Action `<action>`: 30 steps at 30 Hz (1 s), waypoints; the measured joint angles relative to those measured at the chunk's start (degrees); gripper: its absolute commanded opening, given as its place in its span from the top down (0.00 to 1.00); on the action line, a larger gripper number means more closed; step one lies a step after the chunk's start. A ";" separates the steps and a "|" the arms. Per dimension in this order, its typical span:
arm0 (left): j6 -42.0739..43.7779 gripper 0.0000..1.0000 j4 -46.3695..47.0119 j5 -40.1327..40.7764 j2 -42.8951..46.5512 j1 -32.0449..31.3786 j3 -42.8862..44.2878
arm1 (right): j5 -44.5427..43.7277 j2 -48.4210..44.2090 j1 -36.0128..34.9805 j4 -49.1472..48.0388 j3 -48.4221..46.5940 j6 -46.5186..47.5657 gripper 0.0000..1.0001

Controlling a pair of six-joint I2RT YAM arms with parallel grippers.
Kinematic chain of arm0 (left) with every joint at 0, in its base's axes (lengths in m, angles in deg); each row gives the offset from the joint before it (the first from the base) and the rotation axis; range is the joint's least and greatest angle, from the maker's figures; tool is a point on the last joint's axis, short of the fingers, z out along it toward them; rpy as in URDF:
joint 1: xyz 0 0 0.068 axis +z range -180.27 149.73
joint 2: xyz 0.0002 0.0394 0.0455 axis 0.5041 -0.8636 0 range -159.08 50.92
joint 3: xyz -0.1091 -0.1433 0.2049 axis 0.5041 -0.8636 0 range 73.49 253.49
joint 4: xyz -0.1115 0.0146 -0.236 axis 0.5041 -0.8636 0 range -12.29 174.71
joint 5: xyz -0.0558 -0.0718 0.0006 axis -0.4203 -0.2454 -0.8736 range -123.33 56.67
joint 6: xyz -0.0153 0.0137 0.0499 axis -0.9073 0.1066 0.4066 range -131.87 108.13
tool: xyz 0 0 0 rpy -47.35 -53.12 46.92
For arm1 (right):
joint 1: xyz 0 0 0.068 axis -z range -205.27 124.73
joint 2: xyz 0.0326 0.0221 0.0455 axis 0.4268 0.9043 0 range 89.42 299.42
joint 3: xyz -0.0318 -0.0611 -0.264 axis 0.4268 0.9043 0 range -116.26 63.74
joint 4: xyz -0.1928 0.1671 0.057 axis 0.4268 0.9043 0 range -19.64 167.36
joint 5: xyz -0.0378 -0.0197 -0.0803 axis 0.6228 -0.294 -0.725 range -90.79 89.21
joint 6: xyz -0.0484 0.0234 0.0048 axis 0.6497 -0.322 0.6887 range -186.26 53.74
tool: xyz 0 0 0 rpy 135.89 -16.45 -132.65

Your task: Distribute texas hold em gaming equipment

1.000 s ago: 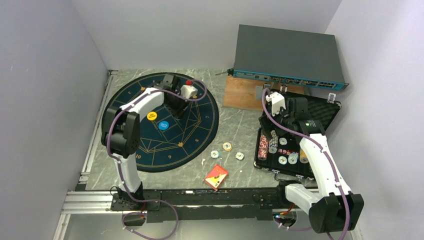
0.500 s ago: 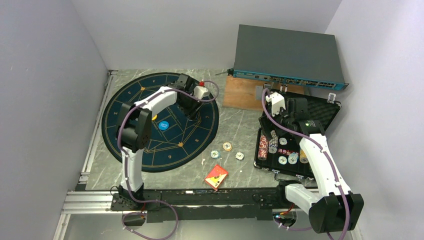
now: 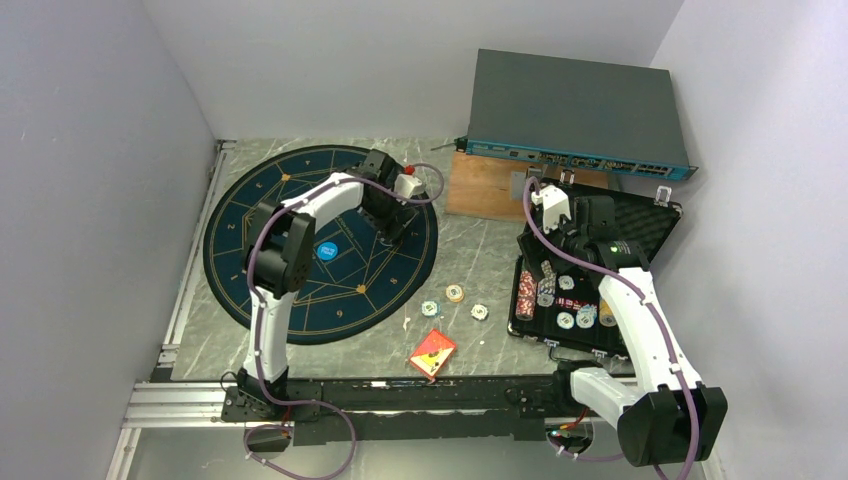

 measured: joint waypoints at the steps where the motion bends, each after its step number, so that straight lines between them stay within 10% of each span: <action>1: 0.02 0.04 -0.22 0.15 0.04 0.00 0.13 | 0.00 0.00 0.00 -0.02 0.00 0.02 0.00; 16: 4.61 0.17 -2.19 -0.79 24.09 11.82 -16.04 | -1.68 -0.09 -0.11 -3.02 5.20 0.09 0.00; 30: 6.43 0.24 1.31 0.17 15.72 16.83 -20.44 | -2.47 -0.11 -0.57 -6.14 7.58 0.09 0.00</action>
